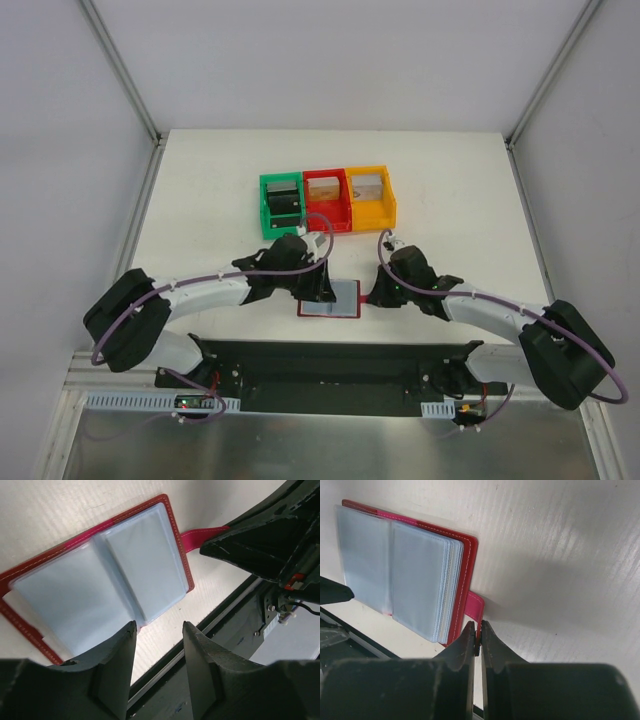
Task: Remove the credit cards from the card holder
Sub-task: Remove the credit card from the card holder.
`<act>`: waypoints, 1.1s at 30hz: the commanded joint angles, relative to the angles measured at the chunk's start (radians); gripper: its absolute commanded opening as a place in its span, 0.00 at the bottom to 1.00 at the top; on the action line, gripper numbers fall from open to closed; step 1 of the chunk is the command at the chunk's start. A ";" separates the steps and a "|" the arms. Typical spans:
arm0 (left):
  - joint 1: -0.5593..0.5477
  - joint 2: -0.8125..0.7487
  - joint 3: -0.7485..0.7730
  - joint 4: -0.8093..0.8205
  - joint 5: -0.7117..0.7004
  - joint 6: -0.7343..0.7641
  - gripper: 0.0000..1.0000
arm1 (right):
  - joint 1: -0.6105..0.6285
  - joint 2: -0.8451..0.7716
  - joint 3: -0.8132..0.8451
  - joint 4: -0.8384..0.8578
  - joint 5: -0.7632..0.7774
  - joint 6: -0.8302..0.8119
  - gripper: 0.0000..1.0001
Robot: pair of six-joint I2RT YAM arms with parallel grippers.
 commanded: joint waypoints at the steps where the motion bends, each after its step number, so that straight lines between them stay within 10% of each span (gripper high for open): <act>1: -0.041 0.053 0.096 0.020 0.015 0.035 0.45 | 0.008 -0.022 0.021 0.034 -0.019 -0.003 0.04; 7: -0.138 0.142 0.202 -0.085 -0.129 0.053 0.68 | 0.012 -0.022 0.012 0.030 -0.007 -0.005 0.09; 33: -0.201 0.125 0.242 -0.303 -0.479 -0.003 0.59 | 0.105 -0.265 0.118 -0.117 -0.014 -0.034 0.01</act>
